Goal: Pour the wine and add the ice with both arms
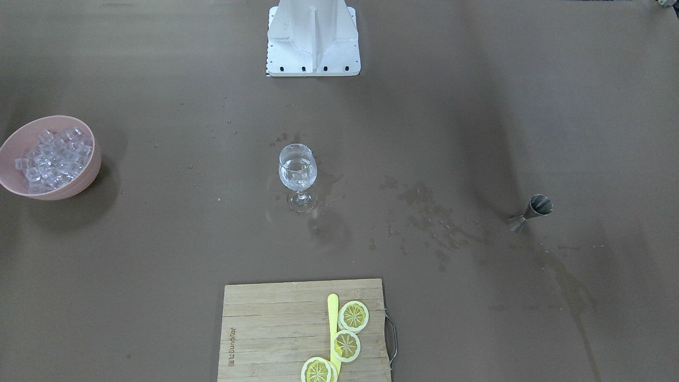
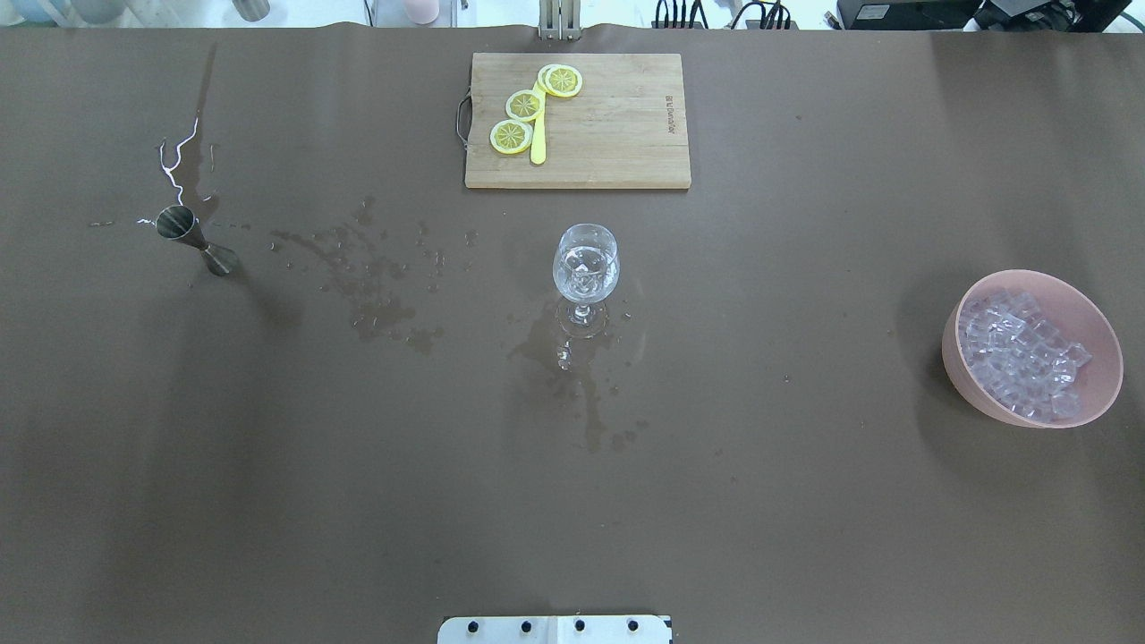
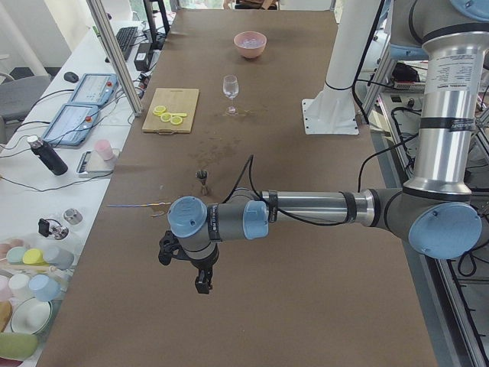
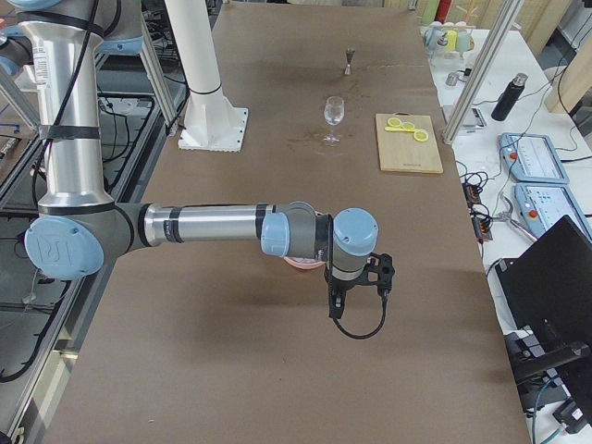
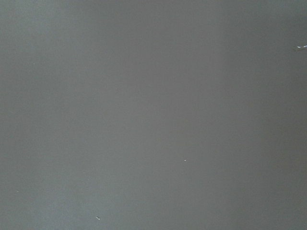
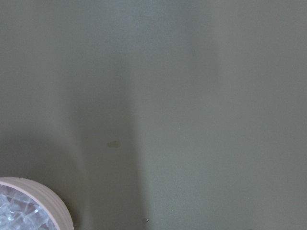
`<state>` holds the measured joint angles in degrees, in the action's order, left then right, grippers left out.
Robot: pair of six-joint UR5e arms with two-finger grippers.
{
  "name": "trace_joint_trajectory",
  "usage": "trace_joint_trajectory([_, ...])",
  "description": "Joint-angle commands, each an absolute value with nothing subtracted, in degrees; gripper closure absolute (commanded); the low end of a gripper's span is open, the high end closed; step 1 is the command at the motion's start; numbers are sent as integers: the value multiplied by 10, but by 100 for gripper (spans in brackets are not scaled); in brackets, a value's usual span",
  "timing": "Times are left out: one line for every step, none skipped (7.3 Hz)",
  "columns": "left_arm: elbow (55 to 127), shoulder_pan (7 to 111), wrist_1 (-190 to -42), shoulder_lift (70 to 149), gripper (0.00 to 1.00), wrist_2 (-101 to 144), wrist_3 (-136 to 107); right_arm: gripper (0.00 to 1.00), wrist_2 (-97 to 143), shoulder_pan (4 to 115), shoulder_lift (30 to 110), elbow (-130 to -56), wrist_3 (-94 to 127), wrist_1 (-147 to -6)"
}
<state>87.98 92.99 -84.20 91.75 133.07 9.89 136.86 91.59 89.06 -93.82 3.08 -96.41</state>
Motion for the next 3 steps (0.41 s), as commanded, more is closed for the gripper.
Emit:
trace_joint_trajectory([881,930,-842,918,2,1331,98,0,1368,916,889,-939,31,-964])
trace_joint_trajectory([882,930,-841,918,2,1331,98,0,1369,917,889,-939,31,-964])
trace_joint_trajectory([882,930,-842,918,2,1331,98,0,1369,917,889,-939,31,-964])
